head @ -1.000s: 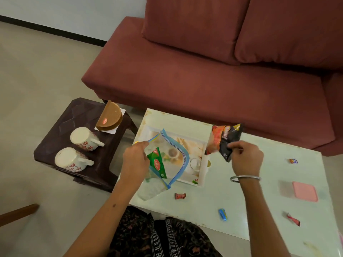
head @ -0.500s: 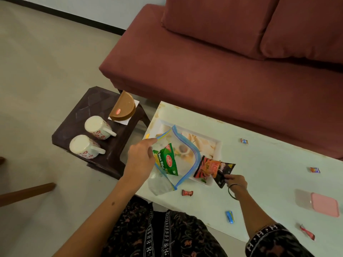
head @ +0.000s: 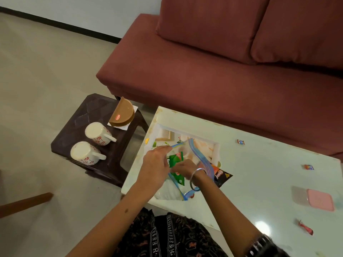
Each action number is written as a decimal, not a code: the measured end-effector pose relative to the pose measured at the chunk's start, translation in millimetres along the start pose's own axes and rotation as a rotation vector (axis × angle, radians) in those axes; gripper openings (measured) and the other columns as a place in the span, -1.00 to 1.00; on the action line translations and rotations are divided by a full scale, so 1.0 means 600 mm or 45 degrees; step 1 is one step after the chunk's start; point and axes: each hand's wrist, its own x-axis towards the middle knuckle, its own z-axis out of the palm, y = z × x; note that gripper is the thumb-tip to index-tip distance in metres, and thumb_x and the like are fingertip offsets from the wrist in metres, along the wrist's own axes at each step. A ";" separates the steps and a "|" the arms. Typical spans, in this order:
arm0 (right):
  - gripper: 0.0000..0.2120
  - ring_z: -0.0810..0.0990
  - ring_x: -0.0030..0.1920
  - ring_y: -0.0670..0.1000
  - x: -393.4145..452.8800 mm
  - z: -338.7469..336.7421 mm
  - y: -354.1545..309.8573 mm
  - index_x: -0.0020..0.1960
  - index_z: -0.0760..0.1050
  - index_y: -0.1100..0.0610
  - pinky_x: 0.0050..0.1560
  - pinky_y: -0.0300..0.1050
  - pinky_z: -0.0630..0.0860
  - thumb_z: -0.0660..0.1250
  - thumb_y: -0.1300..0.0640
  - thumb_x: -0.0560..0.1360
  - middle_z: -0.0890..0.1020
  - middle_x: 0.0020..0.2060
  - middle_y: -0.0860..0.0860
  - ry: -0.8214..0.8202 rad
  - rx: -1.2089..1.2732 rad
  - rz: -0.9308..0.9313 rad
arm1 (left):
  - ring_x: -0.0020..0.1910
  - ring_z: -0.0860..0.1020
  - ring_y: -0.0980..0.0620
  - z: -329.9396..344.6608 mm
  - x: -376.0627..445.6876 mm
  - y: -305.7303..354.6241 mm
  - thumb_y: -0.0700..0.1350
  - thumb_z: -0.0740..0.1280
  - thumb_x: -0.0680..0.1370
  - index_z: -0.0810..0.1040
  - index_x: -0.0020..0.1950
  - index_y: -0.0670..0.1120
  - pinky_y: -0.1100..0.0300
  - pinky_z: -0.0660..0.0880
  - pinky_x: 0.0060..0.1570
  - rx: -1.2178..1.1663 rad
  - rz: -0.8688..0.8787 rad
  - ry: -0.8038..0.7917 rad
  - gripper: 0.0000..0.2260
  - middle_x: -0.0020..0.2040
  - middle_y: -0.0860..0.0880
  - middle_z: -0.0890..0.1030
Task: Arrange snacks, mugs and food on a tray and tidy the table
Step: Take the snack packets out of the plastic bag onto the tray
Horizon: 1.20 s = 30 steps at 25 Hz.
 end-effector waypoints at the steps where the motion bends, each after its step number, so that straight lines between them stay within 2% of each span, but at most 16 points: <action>1: -0.82 0.41 -0.31 0.04 0.018 0.002 -0.001 -0.21 0.48 0.22 -0.31 -0.16 0.33 0.40 0.11 0.39 0.47 -0.33 0.10 -0.007 -0.085 0.122 | 0.15 0.56 -0.09 0.001 -0.003 0.001 -0.37 0.28 0.45 0.54 0.20 -0.19 0.11 0.43 0.23 0.004 0.007 -0.009 -0.67 0.17 -0.16 0.61; 3: -0.79 0.44 -0.29 0.03 0.031 0.001 -0.002 -0.08 0.49 0.26 -0.28 -0.16 0.38 0.40 0.14 0.39 0.49 -0.29 0.09 0.016 -0.109 0.243 | 0.16 0.56 -0.07 0.003 -0.008 0.000 -0.36 0.29 0.45 0.54 0.20 -0.19 0.14 0.41 0.23 0.018 0.016 -0.047 -0.67 0.17 -0.15 0.61; 5: -0.69 0.45 -0.19 0.07 0.034 0.005 -0.001 0.05 0.50 0.32 -0.19 -0.14 0.39 0.41 0.18 0.37 0.49 -0.20 0.11 0.068 -0.058 0.250 | 0.15 0.56 -0.07 0.006 -0.013 -0.004 -0.36 0.30 0.45 0.55 0.20 -0.19 0.18 0.39 0.22 0.033 0.037 -0.074 -0.67 0.16 -0.15 0.62; 6: -0.71 0.44 -0.20 0.07 0.030 0.008 -0.004 0.01 0.52 0.32 -0.20 -0.13 0.39 0.41 0.18 0.37 0.49 -0.21 0.11 0.104 -0.072 0.222 | 0.14 0.57 -0.08 0.007 -0.014 -0.007 -0.36 0.30 0.45 0.55 0.19 -0.20 0.19 0.40 0.22 0.042 0.047 -0.076 -0.68 0.15 -0.16 0.62; 8: -0.84 0.42 -0.34 0.02 0.012 0.013 -0.017 -0.20 0.51 0.25 -0.34 -0.16 0.36 0.41 0.15 0.37 0.48 -0.32 0.07 0.171 -0.136 0.158 | 0.14 0.57 -0.09 0.007 -0.013 -0.014 -0.36 0.30 0.45 0.54 0.20 -0.19 0.15 0.41 0.22 0.069 0.046 -0.071 -0.67 0.16 -0.16 0.61; 9: -0.82 0.44 -0.37 0.01 0.002 0.012 -0.023 -0.24 0.52 0.26 -0.38 -0.18 0.36 0.41 0.15 0.38 0.50 -0.34 0.08 0.187 -0.145 0.112 | 0.15 0.56 -0.09 0.008 -0.012 -0.018 -0.35 0.31 0.45 0.53 0.21 -0.19 0.13 0.42 0.22 0.086 0.039 -0.065 -0.66 0.17 -0.16 0.61; 11: -0.81 0.56 -0.25 0.03 -0.030 0.003 -0.033 -0.13 0.63 0.30 -0.26 -0.18 0.45 0.42 0.16 0.38 0.65 -0.23 0.13 0.241 -0.125 -0.035 | 0.16 0.55 -0.09 0.009 -0.007 -0.024 -0.33 0.31 0.45 0.51 0.23 -0.18 0.13 0.42 0.21 0.125 0.014 -0.045 -0.65 0.18 -0.15 0.60; 13: -0.87 0.58 -0.21 -0.02 -0.083 -0.020 -0.043 -0.13 0.69 0.19 -0.20 -0.23 0.41 0.40 0.17 0.39 0.71 -0.20 0.07 0.403 -0.162 -0.222 | 0.15 0.55 -0.09 0.011 0.000 -0.027 -0.34 0.30 0.46 0.50 0.24 -0.18 0.13 0.43 0.21 0.167 -0.009 -0.038 -0.65 0.19 -0.14 0.59; 16: -0.94 0.57 -0.32 -0.07 -0.159 -0.085 -0.055 -0.26 0.70 0.07 -0.29 -0.26 0.43 0.45 0.18 0.32 0.64 -0.39 -0.06 0.742 -0.068 -0.356 | 0.14 0.55 -0.13 0.012 0.015 -0.037 -0.37 0.26 0.46 0.51 0.23 -0.19 0.11 0.44 0.18 0.206 -0.045 -0.012 -0.65 0.19 -0.16 0.60; 20: -0.83 0.65 -0.31 0.02 -0.196 -0.188 -0.034 -0.37 0.65 -0.05 -0.21 -0.03 0.60 0.51 0.21 0.27 0.66 -0.40 -0.09 0.884 0.150 -0.434 | 0.07 0.57 -0.17 0.005 0.032 -0.058 -0.39 0.25 0.43 0.55 0.19 -0.18 0.06 0.47 0.09 0.233 -0.146 0.034 -0.64 0.13 -0.17 0.62; 23: -0.78 0.68 -0.29 0.11 -0.135 -0.217 0.000 -0.37 0.63 -0.04 -0.15 0.05 0.63 0.48 0.28 0.29 0.67 -0.36 0.02 0.934 0.161 -0.342 | -0.01 0.59 -0.22 0.000 0.036 -0.071 -0.41 0.24 0.42 0.57 0.14 -0.18 0.00 0.52 0.00 0.216 -0.215 0.084 -0.66 0.06 -0.19 0.65; 25: -0.86 0.67 -0.22 0.15 -0.060 -0.217 0.030 -0.26 0.68 0.09 -0.09 0.06 0.61 0.45 0.32 0.30 0.68 -0.31 0.09 0.941 0.097 -0.242 | -0.05 0.61 -0.22 0.001 0.034 -0.077 -0.41 0.25 0.43 0.59 0.10 -0.21 -0.01 0.53 -0.04 0.204 -0.230 0.123 -0.70 0.02 -0.21 0.66; 27: -0.86 0.66 -0.15 0.18 0.017 -0.215 0.066 -0.17 0.69 0.17 -0.03 0.08 0.60 0.42 0.33 0.32 0.71 -0.22 0.18 0.945 0.092 -0.138 | -0.07 0.62 -0.23 0.006 0.031 -0.080 -0.44 0.27 0.41 0.60 0.08 -0.24 -0.02 0.54 -0.03 0.185 -0.225 0.147 -0.70 0.00 -0.23 0.66; 30: -0.86 0.65 -0.16 0.20 0.110 -0.221 0.117 -0.12 0.67 0.24 0.00 0.13 0.60 0.42 0.35 0.34 0.69 -0.13 0.27 0.927 0.459 0.053 | -0.03 0.63 -0.20 0.017 0.020 -0.088 -0.47 0.26 0.40 0.59 0.09 -0.25 0.00 0.52 0.04 0.168 -0.274 0.183 -0.67 0.04 -0.21 0.66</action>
